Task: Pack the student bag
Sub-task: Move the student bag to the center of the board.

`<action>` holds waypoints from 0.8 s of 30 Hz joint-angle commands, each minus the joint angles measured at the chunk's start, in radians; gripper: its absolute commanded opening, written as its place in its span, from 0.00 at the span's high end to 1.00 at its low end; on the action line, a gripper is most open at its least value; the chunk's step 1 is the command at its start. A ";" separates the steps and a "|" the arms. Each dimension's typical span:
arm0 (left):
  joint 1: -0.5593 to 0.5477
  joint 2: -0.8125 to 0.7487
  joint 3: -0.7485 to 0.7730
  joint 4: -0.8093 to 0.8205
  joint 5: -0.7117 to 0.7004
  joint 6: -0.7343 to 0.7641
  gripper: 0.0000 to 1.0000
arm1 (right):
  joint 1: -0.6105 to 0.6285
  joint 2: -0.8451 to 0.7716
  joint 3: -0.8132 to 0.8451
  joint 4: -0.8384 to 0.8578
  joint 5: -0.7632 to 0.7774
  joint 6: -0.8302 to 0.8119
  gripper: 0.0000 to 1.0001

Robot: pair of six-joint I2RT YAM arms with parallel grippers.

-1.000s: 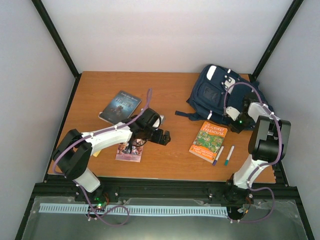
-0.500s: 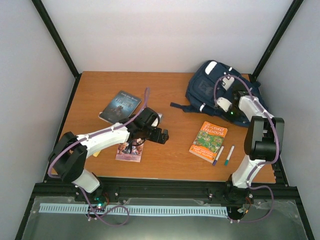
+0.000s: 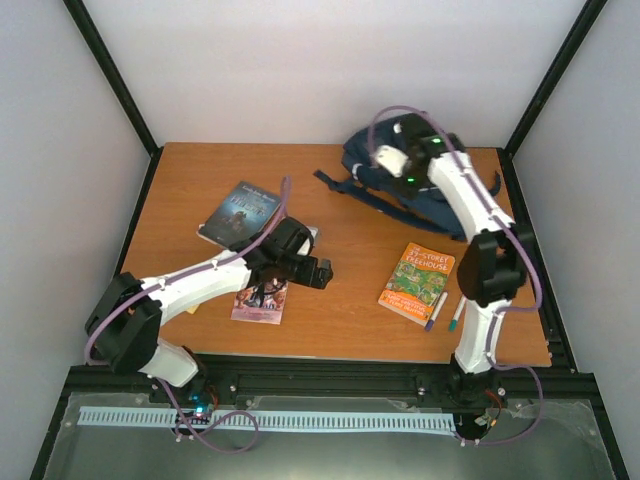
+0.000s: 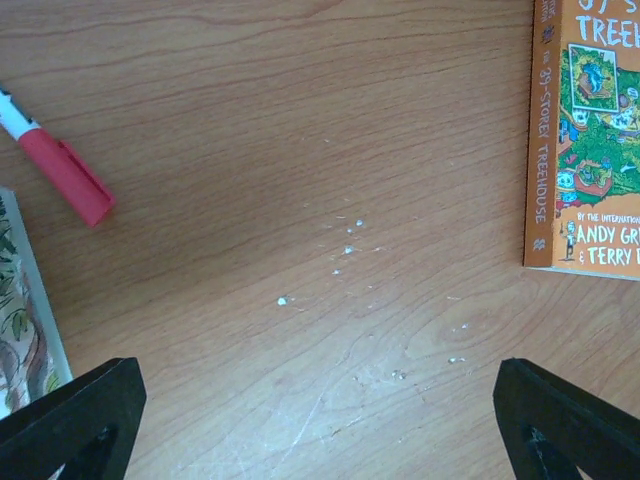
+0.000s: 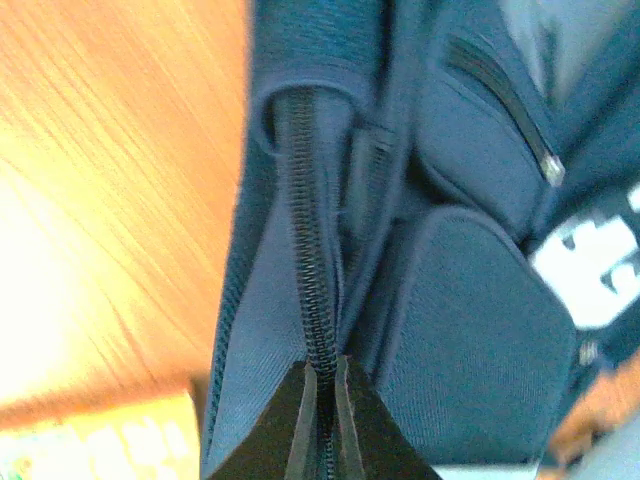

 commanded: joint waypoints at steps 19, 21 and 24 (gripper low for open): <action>-0.010 -0.111 -0.077 -0.010 -0.087 -0.081 0.00 | 0.362 0.421 0.546 0.011 -0.316 0.444 0.64; -0.010 -0.108 -0.074 -0.015 -0.091 -0.078 0.00 | 0.337 0.368 0.515 -0.009 -0.381 0.468 0.53; -0.010 -0.094 -0.058 -0.022 -0.096 -0.064 0.00 | 0.267 0.234 0.377 0.016 -0.483 0.501 0.46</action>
